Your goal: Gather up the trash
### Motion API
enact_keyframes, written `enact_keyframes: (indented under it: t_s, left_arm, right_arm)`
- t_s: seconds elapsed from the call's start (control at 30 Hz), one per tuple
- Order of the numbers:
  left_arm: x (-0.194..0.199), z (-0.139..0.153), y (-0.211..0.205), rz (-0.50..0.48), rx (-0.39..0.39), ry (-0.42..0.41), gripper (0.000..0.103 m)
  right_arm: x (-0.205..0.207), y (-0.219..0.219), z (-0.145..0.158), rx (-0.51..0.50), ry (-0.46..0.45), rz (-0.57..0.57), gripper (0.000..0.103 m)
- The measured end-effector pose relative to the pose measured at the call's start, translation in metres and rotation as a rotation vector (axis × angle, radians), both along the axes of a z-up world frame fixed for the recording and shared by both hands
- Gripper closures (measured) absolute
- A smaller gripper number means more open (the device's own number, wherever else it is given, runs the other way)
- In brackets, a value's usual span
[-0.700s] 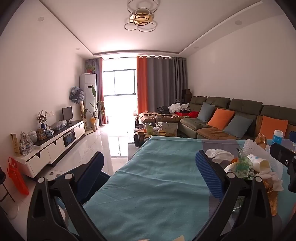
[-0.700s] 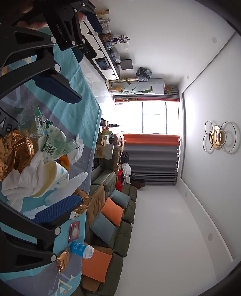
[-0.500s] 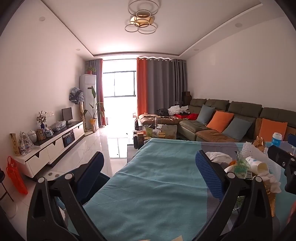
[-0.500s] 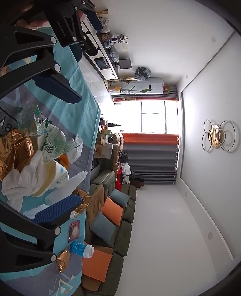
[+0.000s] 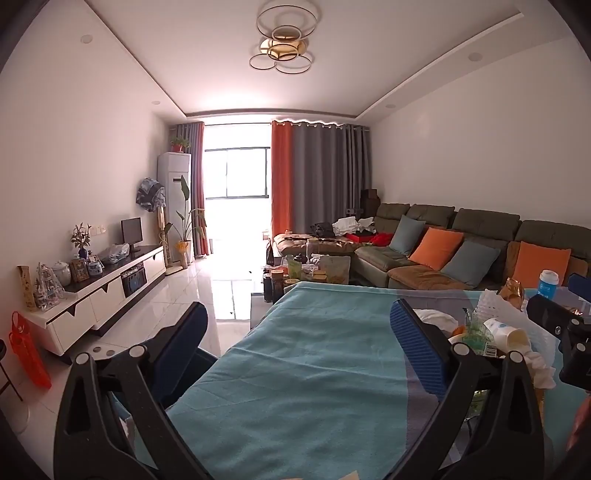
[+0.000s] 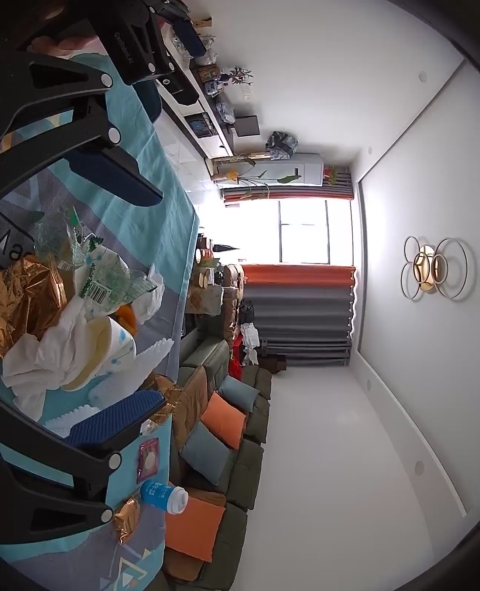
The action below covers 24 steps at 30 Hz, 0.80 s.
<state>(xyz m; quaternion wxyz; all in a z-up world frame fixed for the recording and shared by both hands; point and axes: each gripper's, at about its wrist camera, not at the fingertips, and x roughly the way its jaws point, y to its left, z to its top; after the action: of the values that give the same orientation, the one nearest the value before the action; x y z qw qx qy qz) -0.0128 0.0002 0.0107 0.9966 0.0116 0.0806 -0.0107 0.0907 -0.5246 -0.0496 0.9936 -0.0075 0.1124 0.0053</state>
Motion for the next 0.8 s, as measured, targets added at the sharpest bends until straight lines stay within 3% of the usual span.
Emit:
enact_keyframes:
  t_s: [0.8]
  left_arm:
    - [-0.0019, -0.0012, 0.0009, -0.003, -0.014, 0.002, 0.006]
  right_arm:
    - [-0.0012, -0.0009, -0.0051, 0.009, -0.004, -0.009, 0.006]
